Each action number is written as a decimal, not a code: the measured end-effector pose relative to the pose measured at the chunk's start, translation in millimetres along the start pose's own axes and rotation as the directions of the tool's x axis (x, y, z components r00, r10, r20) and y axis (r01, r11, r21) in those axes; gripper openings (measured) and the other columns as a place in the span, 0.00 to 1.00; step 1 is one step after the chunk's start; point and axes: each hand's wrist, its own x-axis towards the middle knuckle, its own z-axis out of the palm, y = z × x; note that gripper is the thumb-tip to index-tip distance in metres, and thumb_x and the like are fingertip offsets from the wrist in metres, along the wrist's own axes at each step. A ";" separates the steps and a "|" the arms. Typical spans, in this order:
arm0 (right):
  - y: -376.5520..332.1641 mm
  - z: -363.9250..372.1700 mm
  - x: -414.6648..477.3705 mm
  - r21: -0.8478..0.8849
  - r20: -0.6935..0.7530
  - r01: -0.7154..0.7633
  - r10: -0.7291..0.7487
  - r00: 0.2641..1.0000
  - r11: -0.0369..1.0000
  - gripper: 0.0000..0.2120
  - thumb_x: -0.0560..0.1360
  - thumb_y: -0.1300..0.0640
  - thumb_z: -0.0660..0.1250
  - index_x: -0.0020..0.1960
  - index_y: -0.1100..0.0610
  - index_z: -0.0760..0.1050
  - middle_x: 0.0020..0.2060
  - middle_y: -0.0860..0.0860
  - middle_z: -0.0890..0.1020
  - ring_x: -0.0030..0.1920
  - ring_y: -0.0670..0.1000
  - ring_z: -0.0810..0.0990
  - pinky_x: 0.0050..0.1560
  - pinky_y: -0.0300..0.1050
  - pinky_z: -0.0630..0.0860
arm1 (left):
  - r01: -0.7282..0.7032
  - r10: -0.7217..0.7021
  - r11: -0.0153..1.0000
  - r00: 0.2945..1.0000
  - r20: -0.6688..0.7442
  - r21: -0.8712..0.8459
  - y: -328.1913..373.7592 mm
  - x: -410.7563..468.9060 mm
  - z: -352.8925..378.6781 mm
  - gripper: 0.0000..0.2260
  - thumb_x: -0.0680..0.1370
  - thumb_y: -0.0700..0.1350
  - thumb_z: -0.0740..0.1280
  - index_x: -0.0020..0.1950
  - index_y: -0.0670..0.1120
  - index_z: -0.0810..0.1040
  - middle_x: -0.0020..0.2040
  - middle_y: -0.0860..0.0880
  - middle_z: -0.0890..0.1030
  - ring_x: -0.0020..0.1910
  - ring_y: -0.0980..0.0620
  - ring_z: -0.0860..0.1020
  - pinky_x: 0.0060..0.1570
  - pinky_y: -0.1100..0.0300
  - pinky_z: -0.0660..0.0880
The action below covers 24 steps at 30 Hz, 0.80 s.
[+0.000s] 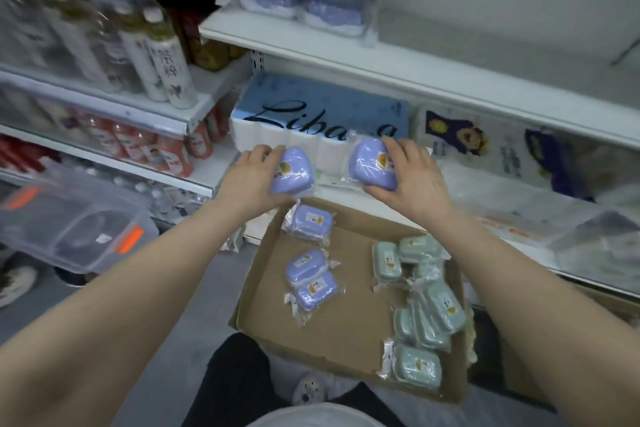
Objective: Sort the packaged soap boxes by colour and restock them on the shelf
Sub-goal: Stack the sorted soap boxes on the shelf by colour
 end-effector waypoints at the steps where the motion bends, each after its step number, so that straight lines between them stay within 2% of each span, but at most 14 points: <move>1: -1.5 -6.7 9.8 0.001 -0.018 0.014 -0.014 1.000 1.000 0.41 0.68 0.35 0.69 0.73 0.55 0.63 0.61 0.55 0.73 0.59 0.60 0.73 0.56 0.57 0.74 | -0.008 0.008 1.000 1.000 -0.018 0.010 -0.1 4.7 -9.8 0.42 0.68 0.59 0.74 0.76 0.46 0.61 0.67 0.41 0.68 0.61 0.38 0.70 0.57 0.46 0.71; 5: -9.8 -32.5 52.0 -0.026 -0.107 0.054 -0.057 0.993 0.998 0.40 0.69 0.34 0.67 0.73 0.54 0.65 0.61 0.55 0.74 0.59 0.60 0.73 0.56 0.56 0.74 | -0.031 0.039 0.996 0.994 -0.106 0.078 -7.4 33.3 -44.4 0.42 0.70 0.64 0.70 0.77 0.48 0.59 0.68 0.44 0.68 0.63 0.40 0.69 0.58 0.48 0.71; 10: -20.5 -58.0 110.5 -0.077 -0.205 0.063 -0.077 0.976 0.995 0.38 0.69 0.32 0.63 0.72 0.53 0.65 0.60 0.54 0.74 0.57 0.60 0.73 0.54 0.56 0.74 | -0.096 0.120 0.988 0.971 -0.207 0.123 -35.3 91.1 -86.4 0.41 0.70 0.64 0.70 0.76 0.47 0.61 0.68 0.43 0.69 0.62 0.38 0.69 0.58 0.43 0.72; 15: -24.0 -71.1 168.1 -0.086 -0.260 0.032 -0.053 0.964 0.996 0.37 0.70 0.36 0.69 0.72 0.53 0.66 0.61 0.55 0.76 0.57 0.60 0.74 0.56 0.57 0.74 | -0.173 0.219 0.969 0.932 -0.289 0.177 -60.8 166.0 -141.0 0.38 0.71 0.59 0.71 0.76 0.47 0.62 0.70 0.44 0.68 0.66 0.39 0.67 0.62 0.45 0.69; 18: -25.8 -75.9 196.3 -0.091 -0.293 0.040 -0.065 0.954 0.995 0.36 0.70 0.39 0.72 0.71 0.55 0.68 0.60 0.56 0.76 0.57 0.61 0.74 0.57 0.55 0.73 | -0.203 0.243 0.965 0.929 -0.278 0.166 -77.9 221.6 -165.1 0.37 0.70 0.56 0.72 0.75 0.47 0.63 0.70 0.43 0.69 0.66 0.39 0.67 0.63 0.45 0.69; 20: -25.9 -76.4 214.5 -0.096 -0.302 0.026 -0.054 0.952 0.995 0.36 0.70 0.39 0.72 0.70 0.55 0.69 0.60 0.56 0.77 0.57 0.61 0.74 0.59 0.55 0.73 | -0.208 0.239 0.966 0.946 -0.221 0.154 -85.7 258.2 -175.3 0.36 0.70 0.56 0.72 0.74 0.47 0.62 0.69 0.43 0.69 0.66 0.38 0.68 0.63 0.46 0.68; 24: -25.5 -74.6 247.6 -0.098 -0.299 -0.002 -0.028 0.954 0.995 0.34 0.69 0.37 0.69 0.69 0.55 0.70 0.60 0.55 0.76 0.59 0.61 0.72 0.61 0.56 0.71 | -0.233 0.239 0.971 0.963 -0.128 0.061 -94.1 314.5 -186.6 0.30 0.72 0.56 0.72 0.69 0.48 0.67 0.64 0.44 0.75 0.61 0.40 0.73 0.57 0.51 0.72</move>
